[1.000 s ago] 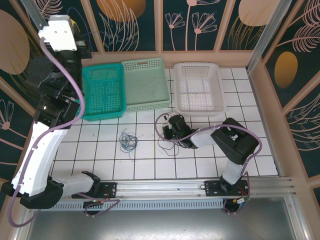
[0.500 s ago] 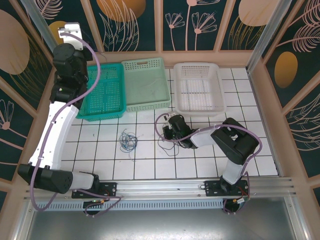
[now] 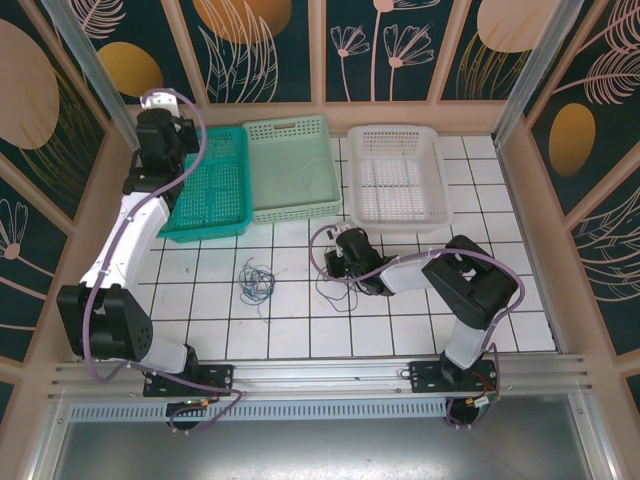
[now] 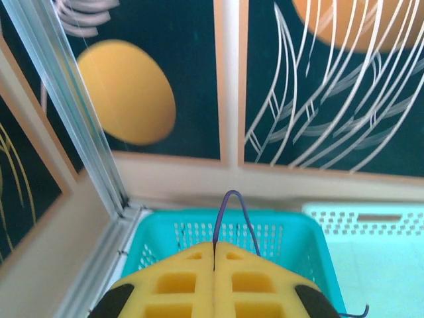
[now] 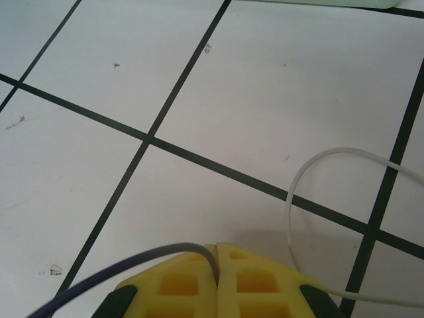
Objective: Untangle the cables
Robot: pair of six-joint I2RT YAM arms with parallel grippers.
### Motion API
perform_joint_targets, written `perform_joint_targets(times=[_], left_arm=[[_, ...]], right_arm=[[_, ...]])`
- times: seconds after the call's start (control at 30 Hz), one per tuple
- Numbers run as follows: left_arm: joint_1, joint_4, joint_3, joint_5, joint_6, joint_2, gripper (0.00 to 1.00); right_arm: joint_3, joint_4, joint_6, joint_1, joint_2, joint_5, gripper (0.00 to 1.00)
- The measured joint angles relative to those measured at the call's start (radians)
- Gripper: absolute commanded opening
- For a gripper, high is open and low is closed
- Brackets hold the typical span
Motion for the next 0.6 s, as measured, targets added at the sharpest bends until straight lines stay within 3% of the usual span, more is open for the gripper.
perform_joint_targets(times=[0.53,0.6], left_arm=[[0.008,0.048,-0.238,0.022,-0.114,-0.022,0.0],[0.01,0.049,-0.238,0.022,-0.122,-0.016,0.15]], right_arm=[[0.011,-0.032,-0.004,0.0,-0.01,0.0,0.0],[0.011,-0.035,-0.004,0.0,-0.016,0.0,0.0]])
